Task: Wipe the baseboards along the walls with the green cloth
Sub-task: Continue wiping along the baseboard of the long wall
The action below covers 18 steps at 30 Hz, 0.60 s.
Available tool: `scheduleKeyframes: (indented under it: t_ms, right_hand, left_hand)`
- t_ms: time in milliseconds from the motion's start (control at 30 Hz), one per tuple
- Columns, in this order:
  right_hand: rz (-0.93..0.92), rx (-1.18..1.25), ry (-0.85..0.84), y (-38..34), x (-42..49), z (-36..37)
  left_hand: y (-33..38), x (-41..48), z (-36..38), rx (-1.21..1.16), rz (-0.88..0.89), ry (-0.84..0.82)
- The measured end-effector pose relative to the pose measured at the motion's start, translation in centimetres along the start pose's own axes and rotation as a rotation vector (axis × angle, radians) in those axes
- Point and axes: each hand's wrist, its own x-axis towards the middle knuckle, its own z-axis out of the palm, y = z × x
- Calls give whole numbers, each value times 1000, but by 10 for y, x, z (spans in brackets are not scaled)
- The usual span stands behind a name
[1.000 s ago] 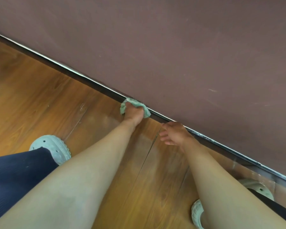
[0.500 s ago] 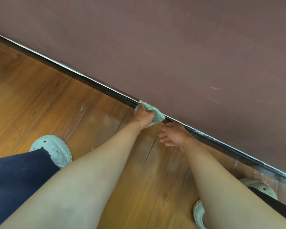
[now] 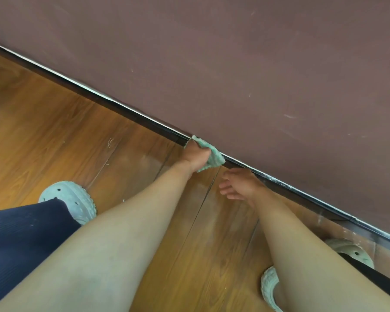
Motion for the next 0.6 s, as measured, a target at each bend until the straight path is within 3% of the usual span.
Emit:
scheduleKeyframes:
  t_ms: [200, 500, 600]
  right_hand:
    - [-15, -13, 4, -6, -2, -1]
    - [-7, -144, -24, -4, -4, 2]
    - [8, -182, -36, -3, -4, 2]
  left_hand:
    - [13, 0, -28, -36, -4, 227]
    - [14, -17, 1, -359, -230, -9]
    - [12, -7, -5, -384, -235, 51]
